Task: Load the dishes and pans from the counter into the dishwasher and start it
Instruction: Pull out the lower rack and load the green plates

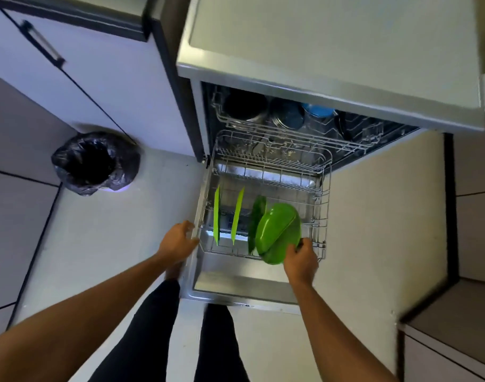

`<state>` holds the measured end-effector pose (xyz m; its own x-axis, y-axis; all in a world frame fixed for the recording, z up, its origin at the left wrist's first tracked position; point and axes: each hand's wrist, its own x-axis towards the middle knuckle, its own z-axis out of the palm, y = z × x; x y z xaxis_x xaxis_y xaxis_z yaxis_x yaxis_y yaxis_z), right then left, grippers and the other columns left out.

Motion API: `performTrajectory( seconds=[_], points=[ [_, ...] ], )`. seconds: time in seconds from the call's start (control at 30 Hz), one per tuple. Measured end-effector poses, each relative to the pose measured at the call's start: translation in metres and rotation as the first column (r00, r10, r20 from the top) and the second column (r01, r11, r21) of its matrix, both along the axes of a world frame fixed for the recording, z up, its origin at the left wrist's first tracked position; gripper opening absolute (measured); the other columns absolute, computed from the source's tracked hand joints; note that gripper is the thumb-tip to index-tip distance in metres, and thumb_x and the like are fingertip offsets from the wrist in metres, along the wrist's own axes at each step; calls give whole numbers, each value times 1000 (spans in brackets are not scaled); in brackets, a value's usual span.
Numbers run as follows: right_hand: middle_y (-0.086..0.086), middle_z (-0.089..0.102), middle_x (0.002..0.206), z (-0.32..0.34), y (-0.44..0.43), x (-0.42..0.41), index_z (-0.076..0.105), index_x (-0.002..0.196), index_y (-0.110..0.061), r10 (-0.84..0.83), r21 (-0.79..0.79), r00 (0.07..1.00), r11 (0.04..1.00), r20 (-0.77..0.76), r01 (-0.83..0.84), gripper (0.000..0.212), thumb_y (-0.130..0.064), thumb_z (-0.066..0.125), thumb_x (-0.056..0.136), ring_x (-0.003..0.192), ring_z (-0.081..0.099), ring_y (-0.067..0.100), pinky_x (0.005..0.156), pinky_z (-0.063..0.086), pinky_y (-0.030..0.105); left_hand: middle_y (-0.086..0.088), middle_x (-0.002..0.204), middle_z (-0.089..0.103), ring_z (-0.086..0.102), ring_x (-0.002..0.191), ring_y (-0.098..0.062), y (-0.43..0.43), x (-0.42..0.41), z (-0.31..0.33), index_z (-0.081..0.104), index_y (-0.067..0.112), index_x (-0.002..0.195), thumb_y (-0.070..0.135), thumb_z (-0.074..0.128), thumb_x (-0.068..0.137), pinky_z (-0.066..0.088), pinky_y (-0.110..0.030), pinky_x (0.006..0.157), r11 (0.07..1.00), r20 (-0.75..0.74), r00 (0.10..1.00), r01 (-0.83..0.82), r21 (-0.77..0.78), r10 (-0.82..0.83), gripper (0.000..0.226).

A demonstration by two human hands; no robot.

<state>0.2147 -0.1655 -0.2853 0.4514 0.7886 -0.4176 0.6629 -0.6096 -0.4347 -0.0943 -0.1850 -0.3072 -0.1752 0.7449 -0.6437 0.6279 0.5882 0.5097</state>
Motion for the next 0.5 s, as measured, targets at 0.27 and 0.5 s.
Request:
performTrajectory(
  seconds=[0.27,0.5],
  points=[
    [20,70,92,-85,26,50,59,107,-6,21,-22,998,1000,63,-20,17,-16,61,93,86,67,40,71,48,39,-5,131,59,56,118,-22,1,78,-84,58,18,128,29,60,92,46,-32,95,889,11,896,441,-119,-443,37],
    [19,71,90,-136,29,59,61,110,-5,-11,71,997,997,74,6,23,-22,59,94,82,67,36,65,37,30,-4,150,44,39,137,-23,-14,119,-154,43,20,145,27,55,94,34,-38,111,743,-4,756,642,-191,-654,53]
  ],
)
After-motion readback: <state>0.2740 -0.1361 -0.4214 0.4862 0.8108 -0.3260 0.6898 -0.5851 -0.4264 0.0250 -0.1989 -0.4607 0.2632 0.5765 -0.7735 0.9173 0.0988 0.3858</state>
